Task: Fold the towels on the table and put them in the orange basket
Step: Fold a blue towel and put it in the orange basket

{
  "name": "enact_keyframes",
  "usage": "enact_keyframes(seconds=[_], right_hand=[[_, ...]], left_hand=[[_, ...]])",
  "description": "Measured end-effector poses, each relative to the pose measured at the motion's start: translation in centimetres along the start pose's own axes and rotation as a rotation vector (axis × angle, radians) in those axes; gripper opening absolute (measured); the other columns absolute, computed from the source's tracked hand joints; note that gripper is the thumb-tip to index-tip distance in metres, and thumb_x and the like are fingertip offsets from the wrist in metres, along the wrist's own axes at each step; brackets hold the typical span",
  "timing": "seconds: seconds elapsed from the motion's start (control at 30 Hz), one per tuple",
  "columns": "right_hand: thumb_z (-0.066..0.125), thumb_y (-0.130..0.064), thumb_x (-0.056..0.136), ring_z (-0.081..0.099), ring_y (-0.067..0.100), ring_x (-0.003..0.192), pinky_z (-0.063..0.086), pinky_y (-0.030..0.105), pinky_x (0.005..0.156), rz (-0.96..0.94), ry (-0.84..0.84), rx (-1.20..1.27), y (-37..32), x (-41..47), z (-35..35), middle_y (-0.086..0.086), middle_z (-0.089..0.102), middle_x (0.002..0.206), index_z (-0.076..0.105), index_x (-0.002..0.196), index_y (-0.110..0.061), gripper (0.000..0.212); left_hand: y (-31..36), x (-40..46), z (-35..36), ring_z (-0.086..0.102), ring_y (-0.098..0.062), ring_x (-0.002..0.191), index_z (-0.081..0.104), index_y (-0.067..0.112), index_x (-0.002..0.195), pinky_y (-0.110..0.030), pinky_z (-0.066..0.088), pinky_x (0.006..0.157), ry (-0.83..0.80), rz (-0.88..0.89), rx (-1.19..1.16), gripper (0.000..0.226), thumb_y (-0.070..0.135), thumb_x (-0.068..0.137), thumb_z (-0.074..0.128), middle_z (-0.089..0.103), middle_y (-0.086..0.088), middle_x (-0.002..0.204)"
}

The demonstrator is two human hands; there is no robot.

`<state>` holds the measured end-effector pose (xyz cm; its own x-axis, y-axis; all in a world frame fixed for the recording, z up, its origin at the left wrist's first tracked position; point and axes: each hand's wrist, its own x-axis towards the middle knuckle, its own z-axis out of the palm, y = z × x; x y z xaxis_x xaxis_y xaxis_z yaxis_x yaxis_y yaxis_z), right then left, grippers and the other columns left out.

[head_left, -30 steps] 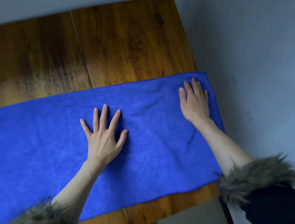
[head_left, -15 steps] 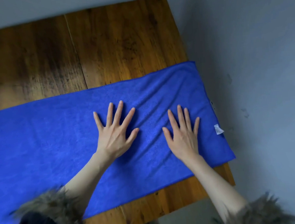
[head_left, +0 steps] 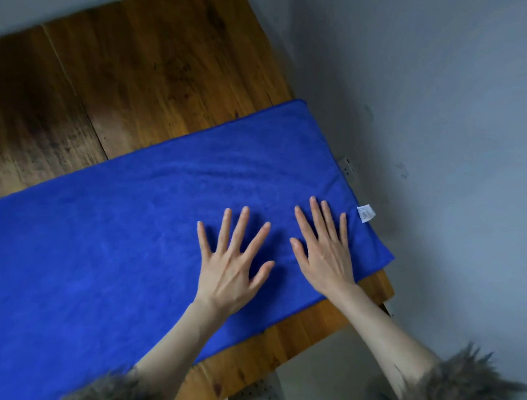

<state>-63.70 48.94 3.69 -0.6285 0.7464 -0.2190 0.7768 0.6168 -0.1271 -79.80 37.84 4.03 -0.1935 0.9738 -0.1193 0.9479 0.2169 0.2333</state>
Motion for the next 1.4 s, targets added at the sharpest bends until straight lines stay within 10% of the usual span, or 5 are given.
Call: enact_keyframes(seconds=[0.27, 0.57, 0.87, 1.07, 1.4], right_hand=[[0.042, -0.024, 0.092, 0.054, 0.026, 0.112, 0.045, 0.04, 0.089, 0.205, 0.359, 0.191, 3.8, -1.3, -3.4, 0.011, 0.058, 0.123, 0.061, 0.114, -0.006, 0.034], [0.044, -0.026, 0.096, 0.05, 0.035, 0.111, 0.038, 0.042, 0.092, 0.862, -0.054, 0.299, 6.3, -1.5, -3.7, 0.017, 0.059, 0.118, 0.059, 0.116, -0.005, 0.033], [0.064, -0.014, 0.086, 0.062, 0.016, 0.075, 0.049, 0.026, 0.072, 0.751, 0.106, 0.813, 1.9, -1.0, -7.6, -0.007, 0.06, 0.072, 0.064, 0.081, -0.015, 0.005], [0.067, -0.014, 0.084, 0.062, 0.01, 0.061, 0.048, 0.016, 0.055, 0.665, -0.203, 1.062, -2.4, 0.4, -8.9, 0.0, 0.066, 0.076, 0.067, 0.085, -0.009, 0.005], [0.06, -0.029, 0.088, 0.06, 0.027, 0.074, 0.048, 0.034, 0.072, 0.486, -0.201, 0.849, -2.4, 4.3, -8.7, 0.021, 0.068, 0.088, 0.069, 0.087, 0.003, 0.033]], left_hand=[[1.1, 0.2, 1.3, 0.021, -0.033, 0.142, 0.032, 0.028, 0.145, -0.065, 0.009, 0.11, -0.05, -0.01, 0.058, 0.065, 0.061, 0.089, 0.035, 0.026, -0.008, 0.154], [1.1, 0.2, 1.1, 0.016, -0.033, 0.143, 0.025, 0.029, 0.146, -0.065, 0.006, 0.11, -0.114, -0.022, 0.062, 0.066, 0.063, 0.089, 0.025, 0.021, -0.007, 0.155], [2.1, 0.4, -0.5, 0.026, -0.04, 0.139, 0.057, 0.014, 0.124, -0.062, 0.014, 0.107, -0.049, -0.067, -0.252, 0.046, 0.034, 0.083, 0.061, 0.041, -0.014, 0.145], [3.5, -0.5, -3.3, 0.047, -0.011, 0.116, 0.055, 0.015, 0.127, -0.018, 0.035, 0.097, -0.131, -0.16, -0.821, 0.06, 0.048, 0.078, 0.068, 0.058, 0.003, 0.118], [3.7, 0.7, -3.9, 0.057, -0.014, 0.076, 0.058, 0.013, 0.086, -0.015, 0.039, 0.058, -0.128, -0.419, -0.859, 0.007, 0.016, 0.091, 0.054, 0.062, 0.002, 0.08]])
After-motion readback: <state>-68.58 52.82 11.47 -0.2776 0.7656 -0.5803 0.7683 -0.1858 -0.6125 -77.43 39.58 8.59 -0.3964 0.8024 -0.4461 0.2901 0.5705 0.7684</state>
